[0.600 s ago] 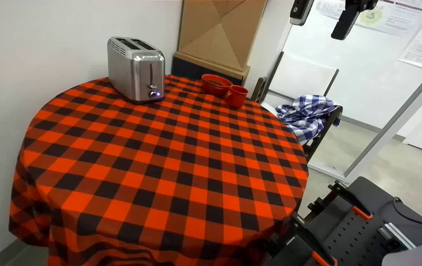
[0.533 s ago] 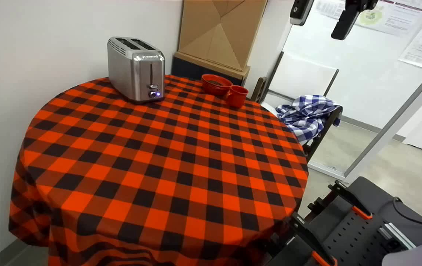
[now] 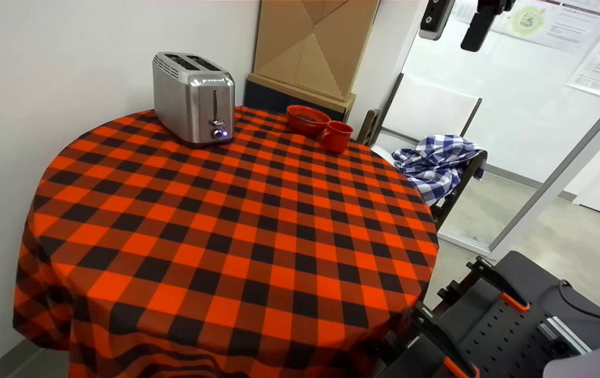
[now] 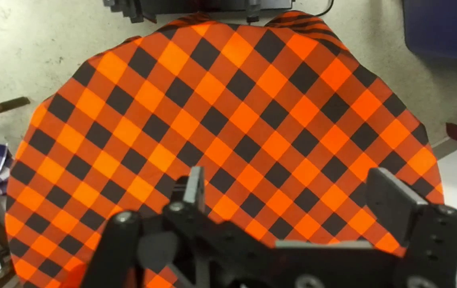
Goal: Press the button on the toaster
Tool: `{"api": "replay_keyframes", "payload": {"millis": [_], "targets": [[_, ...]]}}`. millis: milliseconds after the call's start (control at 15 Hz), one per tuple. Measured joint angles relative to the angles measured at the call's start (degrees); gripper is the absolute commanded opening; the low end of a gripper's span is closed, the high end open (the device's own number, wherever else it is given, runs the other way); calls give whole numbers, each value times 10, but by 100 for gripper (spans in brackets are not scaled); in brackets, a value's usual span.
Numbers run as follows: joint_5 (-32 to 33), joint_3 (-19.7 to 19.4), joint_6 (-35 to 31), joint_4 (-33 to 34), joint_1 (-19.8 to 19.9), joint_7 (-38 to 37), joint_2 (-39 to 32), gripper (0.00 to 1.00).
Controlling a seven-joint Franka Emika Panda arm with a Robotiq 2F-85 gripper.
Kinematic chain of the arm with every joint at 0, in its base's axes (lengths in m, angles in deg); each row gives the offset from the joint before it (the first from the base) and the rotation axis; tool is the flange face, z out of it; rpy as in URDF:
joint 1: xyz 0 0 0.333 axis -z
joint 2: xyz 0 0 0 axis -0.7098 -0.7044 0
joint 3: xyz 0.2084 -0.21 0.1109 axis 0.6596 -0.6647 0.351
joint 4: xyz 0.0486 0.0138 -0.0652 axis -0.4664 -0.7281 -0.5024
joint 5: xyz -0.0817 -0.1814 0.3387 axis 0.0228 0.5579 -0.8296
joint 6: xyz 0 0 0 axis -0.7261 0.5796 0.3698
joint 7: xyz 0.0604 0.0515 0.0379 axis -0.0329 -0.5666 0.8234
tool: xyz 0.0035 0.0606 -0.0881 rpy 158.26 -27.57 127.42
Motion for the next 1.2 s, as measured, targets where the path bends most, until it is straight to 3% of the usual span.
{"api": "replay_keyframes", "payload": {"millis": [333,533,1200], "targets": [[82,-67,-40,57,13,154,-82,100],[108,-92,-71,107,20,210,-152,100],[163,-70,-246,253,15,232,-384,100]]}}
